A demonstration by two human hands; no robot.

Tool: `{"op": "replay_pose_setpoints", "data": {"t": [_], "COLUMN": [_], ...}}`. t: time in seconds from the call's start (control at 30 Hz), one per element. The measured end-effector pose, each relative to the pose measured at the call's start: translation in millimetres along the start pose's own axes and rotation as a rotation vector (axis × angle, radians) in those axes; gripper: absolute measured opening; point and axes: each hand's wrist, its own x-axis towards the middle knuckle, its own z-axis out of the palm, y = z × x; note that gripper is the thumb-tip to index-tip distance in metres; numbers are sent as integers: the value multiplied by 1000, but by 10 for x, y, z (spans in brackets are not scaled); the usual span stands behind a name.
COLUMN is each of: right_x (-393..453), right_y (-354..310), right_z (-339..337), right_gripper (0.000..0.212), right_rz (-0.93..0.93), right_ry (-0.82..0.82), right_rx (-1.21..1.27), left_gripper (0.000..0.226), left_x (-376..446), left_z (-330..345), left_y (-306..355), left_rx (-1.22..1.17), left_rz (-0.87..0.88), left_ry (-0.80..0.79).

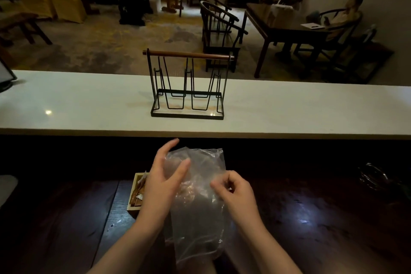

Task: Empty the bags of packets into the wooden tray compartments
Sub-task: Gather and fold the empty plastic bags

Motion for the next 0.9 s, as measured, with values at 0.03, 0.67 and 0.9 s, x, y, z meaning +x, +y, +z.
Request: {"op": "replay_pose_setpoints", "data": {"t": [0.03, 0.67, 0.9], "right_x": [4, 128, 103], "right_y": [5, -300, -378], "right_z": [-18, -61, -97], "right_gripper": [17, 37, 20], "right_rz": [1, -7, -143], "right_ry": [-62, 119, -58], "right_rx": [-17, 328, 205], "left_gripper": [28, 16, 9], "left_x": [24, -2, 7], "left_z": [-7, 85, 158], "left_y": [-4, 82, 62], "left_rx": [0, -118, -55], "left_rz": [13, 30, 48], "left_ry": [10, 37, 51]}}
